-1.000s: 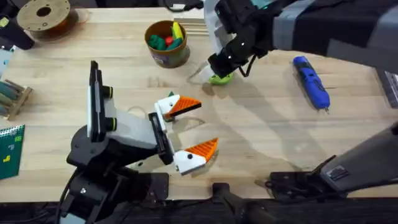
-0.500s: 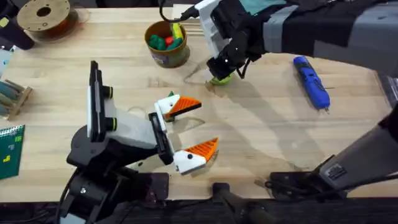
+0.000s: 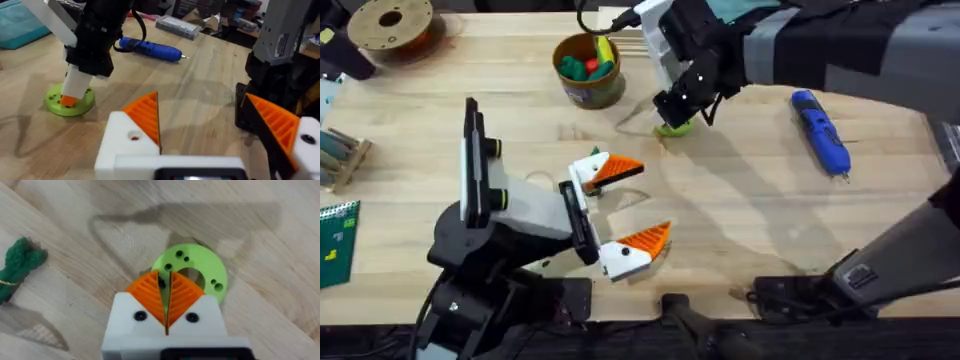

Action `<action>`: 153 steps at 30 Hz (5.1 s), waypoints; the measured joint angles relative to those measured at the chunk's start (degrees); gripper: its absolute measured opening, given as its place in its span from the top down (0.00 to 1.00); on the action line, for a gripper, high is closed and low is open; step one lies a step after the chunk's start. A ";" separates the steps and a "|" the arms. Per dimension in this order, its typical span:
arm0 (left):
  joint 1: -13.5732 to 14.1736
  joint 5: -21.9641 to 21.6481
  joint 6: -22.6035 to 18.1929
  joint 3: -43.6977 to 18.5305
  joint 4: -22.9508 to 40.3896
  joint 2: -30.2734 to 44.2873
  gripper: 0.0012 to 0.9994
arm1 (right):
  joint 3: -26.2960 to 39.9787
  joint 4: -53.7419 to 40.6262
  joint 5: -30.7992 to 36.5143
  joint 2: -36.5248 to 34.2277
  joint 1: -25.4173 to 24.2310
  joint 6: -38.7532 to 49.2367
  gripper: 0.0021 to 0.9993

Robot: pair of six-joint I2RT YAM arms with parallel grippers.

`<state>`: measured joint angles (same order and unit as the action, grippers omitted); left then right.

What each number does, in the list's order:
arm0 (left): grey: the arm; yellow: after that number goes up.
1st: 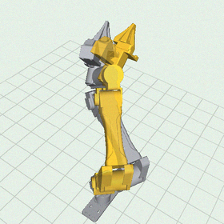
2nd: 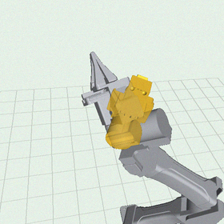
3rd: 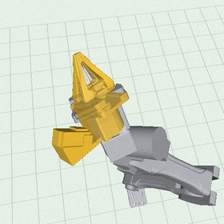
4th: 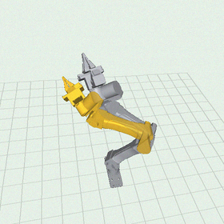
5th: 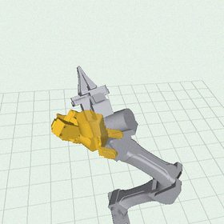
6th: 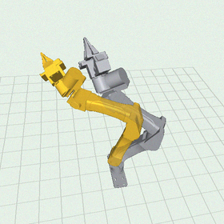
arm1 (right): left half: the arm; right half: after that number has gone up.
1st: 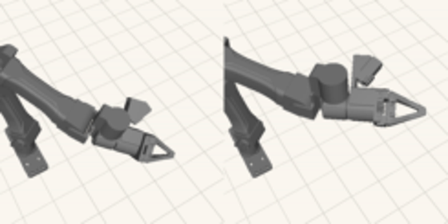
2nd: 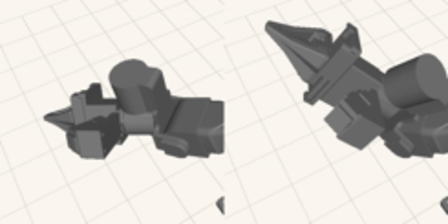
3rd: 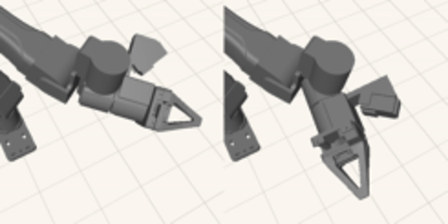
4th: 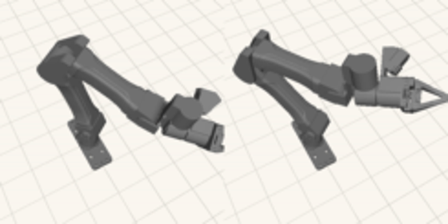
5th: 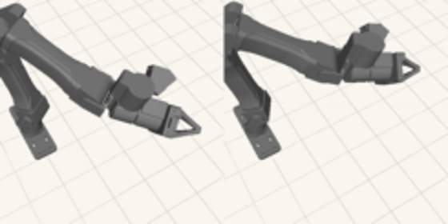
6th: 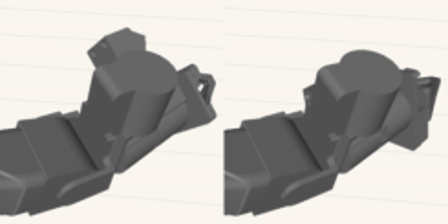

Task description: Pick up the gripper from the table and insert it into the empty holder that is missing its gripper. Then pick up a screw, insert it into the mounting hole, and use the screwdriver to tighten it. Finally, clean up the table by picking up the vegetable and placing it into the bucket.

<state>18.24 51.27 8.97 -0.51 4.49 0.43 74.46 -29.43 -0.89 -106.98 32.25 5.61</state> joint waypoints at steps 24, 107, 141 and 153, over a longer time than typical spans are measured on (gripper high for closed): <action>0.01 0.00 0.01 0.00 0.00 0.00 0.01 | 0.13 -2.22 -0.06 0.00 0.00 -0.50 0.54; 0.00 0.00 0.00 0.00 0.00 0.00 0.01 | 0.17 -1.51 2.05 -0.14 2.93 -1.12 0.79; 0.00 0.00 0.00 0.00 0.00 0.00 0.01 | 12.04 -18.47 2.71 8.58 2.73 -1.14 0.99; 0.00 0.00 0.00 0.00 0.00 0.00 0.01 | 13.59 -23.23 -0.66 21.91 3.34 -1.20 0.99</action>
<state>18.24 51.27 8.97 -0.51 4.49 0.43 88.05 -52.66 -1.55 -85.07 35.59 4.41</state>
